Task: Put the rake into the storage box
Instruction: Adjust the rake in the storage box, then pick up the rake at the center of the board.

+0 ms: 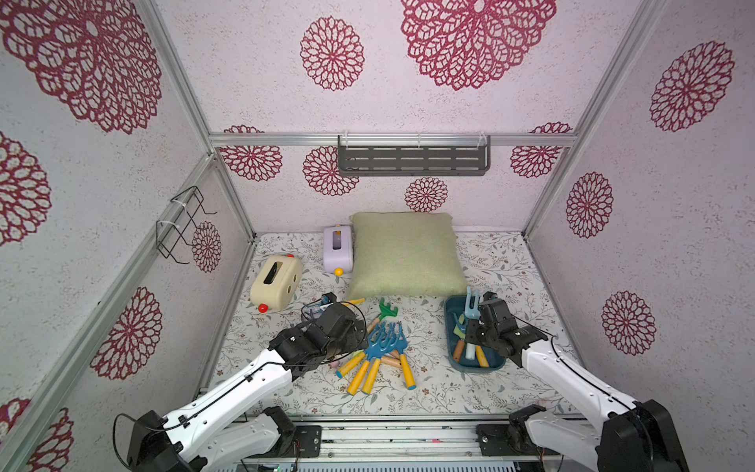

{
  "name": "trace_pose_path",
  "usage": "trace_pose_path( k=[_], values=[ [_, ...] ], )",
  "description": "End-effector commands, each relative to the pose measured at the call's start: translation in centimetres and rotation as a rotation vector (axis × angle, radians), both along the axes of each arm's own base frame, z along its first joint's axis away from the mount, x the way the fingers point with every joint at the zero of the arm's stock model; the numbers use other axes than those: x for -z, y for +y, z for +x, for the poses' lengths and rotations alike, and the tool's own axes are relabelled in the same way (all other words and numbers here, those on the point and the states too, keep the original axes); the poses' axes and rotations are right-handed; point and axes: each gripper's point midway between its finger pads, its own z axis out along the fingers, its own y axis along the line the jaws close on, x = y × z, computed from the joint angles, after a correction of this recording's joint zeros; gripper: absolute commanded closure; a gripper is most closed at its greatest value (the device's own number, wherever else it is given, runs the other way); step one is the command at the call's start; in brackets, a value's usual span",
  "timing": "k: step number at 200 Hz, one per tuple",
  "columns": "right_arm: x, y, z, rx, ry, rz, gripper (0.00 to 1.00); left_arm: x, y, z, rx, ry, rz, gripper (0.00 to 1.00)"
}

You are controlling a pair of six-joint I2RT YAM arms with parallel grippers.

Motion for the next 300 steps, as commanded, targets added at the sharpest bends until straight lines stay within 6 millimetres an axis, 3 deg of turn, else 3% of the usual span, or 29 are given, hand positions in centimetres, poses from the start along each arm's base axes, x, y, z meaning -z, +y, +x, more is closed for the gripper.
trace_pose_path(
  k=[1,19,28,35,72,112,155,202,252,278,300],
  values=[
    [0.8,0.3,-1.2,-0.007,0.047,0.005,0.89,0.3,-0.2,0.4,-0.003,-0.002,-0.013,0.03],
    [1.7,0.5,-1.6,-0.014,0.073,0.001,0.85,0.4,-0.2,0.3,-0.002,-0.001,-0.017,0.03],
    [2.0,0.6,-1.7,-0.018,0.082,-0.001,0.72,0.4,-0.1,0.2,-0.004,-0.002,-0.019,0.03],
    [1.8,0.7,-1.7,-0.021,0.079,-0.006,0.67,0.3,0.1,0.2,-0.009,-0.003,-0.02,0.03],
    [-1.5,1.6,-1.4,-0.058,0.015,-0.026,0.52,-0.1,0.8,-0.1,-0.023,-0.017,-0.011,0.02],
    [-3.9,6.3,-2.8,-0.213,-0.011,0.071,0.43,0.9,2.0,-0.7,-0.047,0.005,0.027,0.03],
    [-3.6,12.5,-6.0,-0.434,0.053,0.217,0.38,2.0,1.9,-1.4,-0.025,0.029,0.019,0.03],
    [-1.5,16.5,-8.4,-0.576,0.131,0.253,0.36,2.9,1.4,-1.9,0.009,0.052,0.007,0.03],
    [1.4,19.0,-10.1,-0.663,0.214,0.157,0.39,3.7,1.2,-2.3,0.019,0.078,-0.005,0.03],
    [2.6,19.1,-9.9,-0.657,0.236,0.078,0.43,4.0,1.0,-2.8,0.028,0.098,-0.011,0.0],
    [3.1,19.2,-9.6,-0.646,0.238,0.047,0.46,3.9,0.8,-3.4,0.044,0.089,0.023,0.04]
  ],
)
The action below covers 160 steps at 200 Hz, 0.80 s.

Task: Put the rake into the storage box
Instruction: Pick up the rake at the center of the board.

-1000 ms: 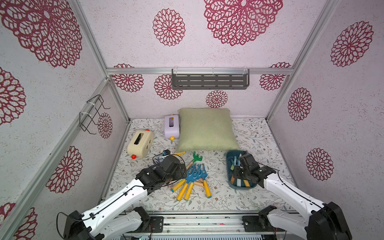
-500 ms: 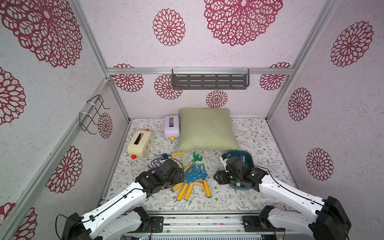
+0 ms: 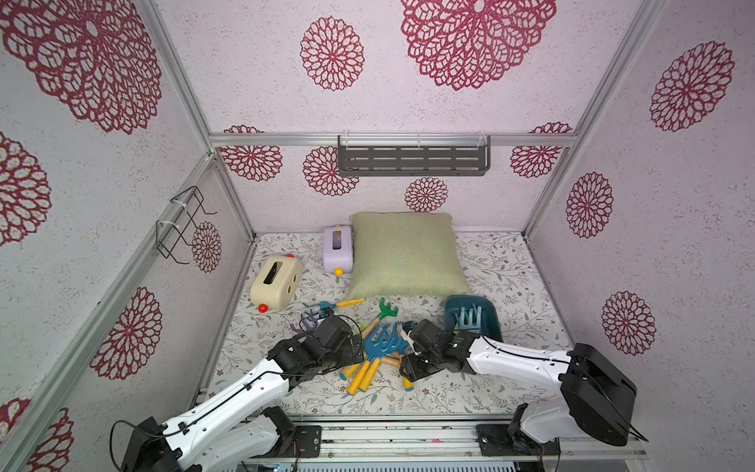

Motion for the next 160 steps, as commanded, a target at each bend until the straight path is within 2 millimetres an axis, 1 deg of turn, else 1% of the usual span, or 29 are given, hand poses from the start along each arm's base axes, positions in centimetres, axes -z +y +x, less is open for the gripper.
trace_pose_path(
  k=[1,19,39,46,50,58,72,85,94,109,122,144,160],
  values=[
    [-0.2,0.0,0.7,0.015,-0.032,-0.038,0.46,0.0,-0.3,-0.6,0.019,-0.008,0.022,0.04],
    [0.0,0.1,0.8,0.019,-0.034,-0.052,0.47,-0.4,-0.7,-1.3,0.037,-0.027,0.068,0.06],
    [0.1,-0.1,1.0,0.031,-0.043,-0.072,0.53,-0.6,-1.5,-1.8,0.063,-0.031,0.108,0.09],
    [0.0,-0.2,1.0,0.035,-0.047,-0.078,0.56,-0.6,-1.9,-1.9,0.074,-0.032,0.115,0.1],
    [-0.1,-0.3,1.1,0.04,-0.05,-0.083,0.61,-0.6,-2.2,-2.0,0.081,-0.033,0.121,0.1],
    [-0.1,-0.7,1.2,0.049,-0.056,-0.097,0.67,-0.5,-2.6,-2.1,0.092,-0.033,0.129,0.12],
    [-0.4,-1.4,1.6,0.072,-0.076,-0.126,0.7,-0.5,-3.4,-2.1,0.104,-0.032,0.143,0.15],
    [-0.6,-2.3,2.0,0.101,-0.096,-0.159,0.75,-0.5,-4.2,-2.0,0.119,-0.033,0.153,0.17],
    [-0.8,-3.0,2.3,0.123,-0.113,-0.184,0.76,-0.5,-4.7,-2.0,0.129,-0.035,0.157,0.19],
    [-1.4,-4.2,2.8,0.171,-0.148,-0.215,0.8,-0.3,-5.5,-1.8,0.144,-0.032,0.168,0.21],
    [-2.2,-5.1,3.2,0.209,-0.175,-0.216,0.8,-0.1,-6.4,-1.8,0.16,-0.026,0.167,0.25],
    [-4.2,-5.8,3.7,0.257,-0.226,-0.153,0.81,0.2,-7.8,-1.9,0.189,-0.015,0.153,0.31],
    [-5.6,-6.3,4.0,0.285,-0.246,-0.098,0.82,0.6,-8.3,-2.0,0.204,-0.004,0.154,0.33]
  ],
)
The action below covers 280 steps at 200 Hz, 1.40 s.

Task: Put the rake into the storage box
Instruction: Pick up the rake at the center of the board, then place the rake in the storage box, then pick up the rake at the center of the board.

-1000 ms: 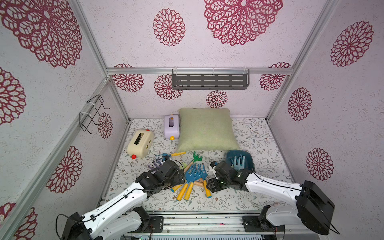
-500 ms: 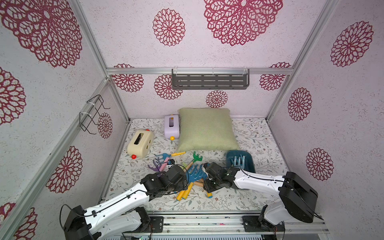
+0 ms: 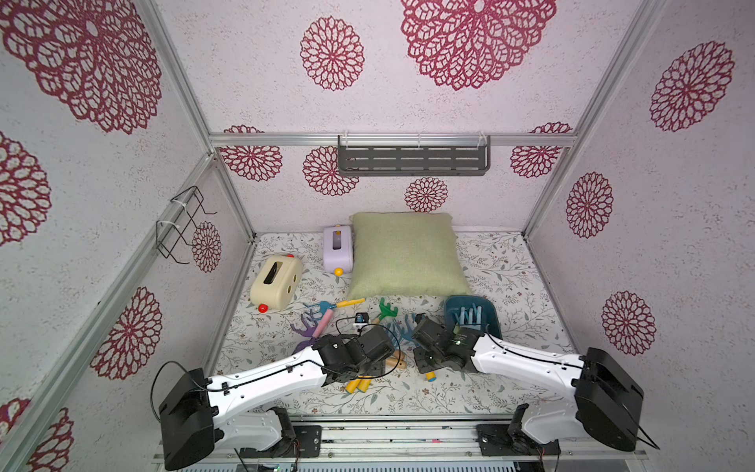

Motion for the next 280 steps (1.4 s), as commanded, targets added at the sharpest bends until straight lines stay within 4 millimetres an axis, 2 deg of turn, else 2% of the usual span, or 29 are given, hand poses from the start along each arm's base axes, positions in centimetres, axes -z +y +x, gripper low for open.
trace_pose_path(
  k=[1,28,41,73,94,144,172,198,211,235,280],
  values=[
    [-3.0,-1.5,1.2,0.084,-0.091,0.057,0.82,-0.2,-1.4,0.0,0.031,-0.002,-0.021,0.33],
    [-5.3,-3.3,1.9,0.128,-0.131,0.113,0.82,1.0,-1.7,-0.5,0.048,0.037,-0.001,0.35],
    [-5.8,-5.0,2.4,0.161,-0.139,0.108,0.82,1.7,-1.9,-0.8,0.061,0.056,0.011,0.36],
    [-5.6,-9.5,3.4,0.284,-0.146,0.047,0.82,3.3,-1.5,-1.2,0.069,0.096,0.07,0.38],
    [-4.4,-11.4,3.6,0.336,-0.133,0.004,0.82,4.2,-1.4,-1.4,0.078,0.114,0.093,0.38],
    [-2.9,-12.3,4.5,0.381,-0.121,-0.028,0.81,5.5,-2.8,-1.7,0.12,0.165,0.112,0.38],
    [-1.6,-12.8,4.8,0.393,-0.11,-0.043,0.76,6.4,-3.3,-1.9,0.141,0.186,0.134,0.38],
    [-1.3,-13.1,5.1,0.401,-0.112,-0.035,0.61,6.9,-3.7,-1.8,0.153,0.193,0.169,0.4],
    [-1.6,-13.0,5.3,0.403,-0.122,-0.023,0.55,7.0,-3.8,-1.7,0.155,0.194,0.189,0.44],
    [-2.4,-13.2,5.5,0.409,-0.142,-0.005,0.52,7.0,-4.1,-1.5,0.162,0.196,0.2,0.51],
    [-4.1,-12.9,5.6,0.412,-0.179,0.063,0.5,6.3,-4.8,-1.4,0.173,0.194,0.205,0.76]
  ],
)
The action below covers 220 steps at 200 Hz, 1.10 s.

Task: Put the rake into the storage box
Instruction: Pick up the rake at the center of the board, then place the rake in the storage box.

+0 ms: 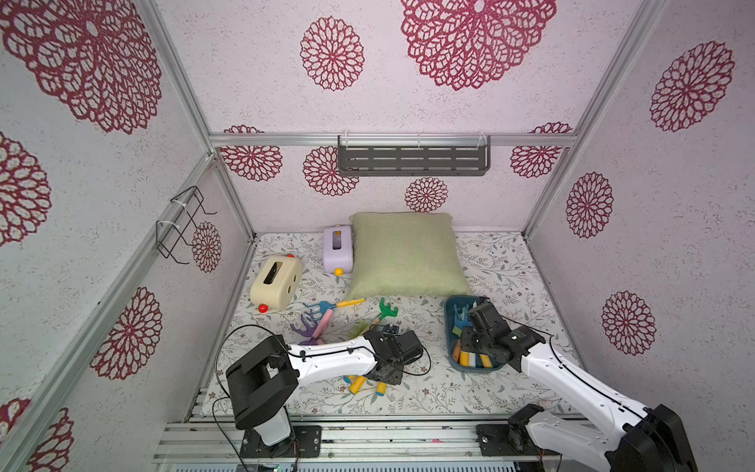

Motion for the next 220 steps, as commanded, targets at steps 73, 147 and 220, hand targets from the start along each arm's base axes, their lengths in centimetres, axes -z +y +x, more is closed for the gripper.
trace_pose_path(
  k=[73,147,220],
  values=[
    [-6.0,-0.5,0.5,0.052,-0.204,0.128,0.12,-4.0,-2.5,0.4,0.044,-0.035,-0.074,0.9],
    [-7.5,-4.9,0.2,0.294,-0.258,0.041,0.01,-9.6,-10.1,2.8,0.115,-0.094,-0.301,0.92],
    [-8.2,-8.4,-1.4,0.482,-0.266,-0.015,0.01,-10.4,-19.0,6.8,0.112,-0.062,-0.482,0.93]
  ],
)
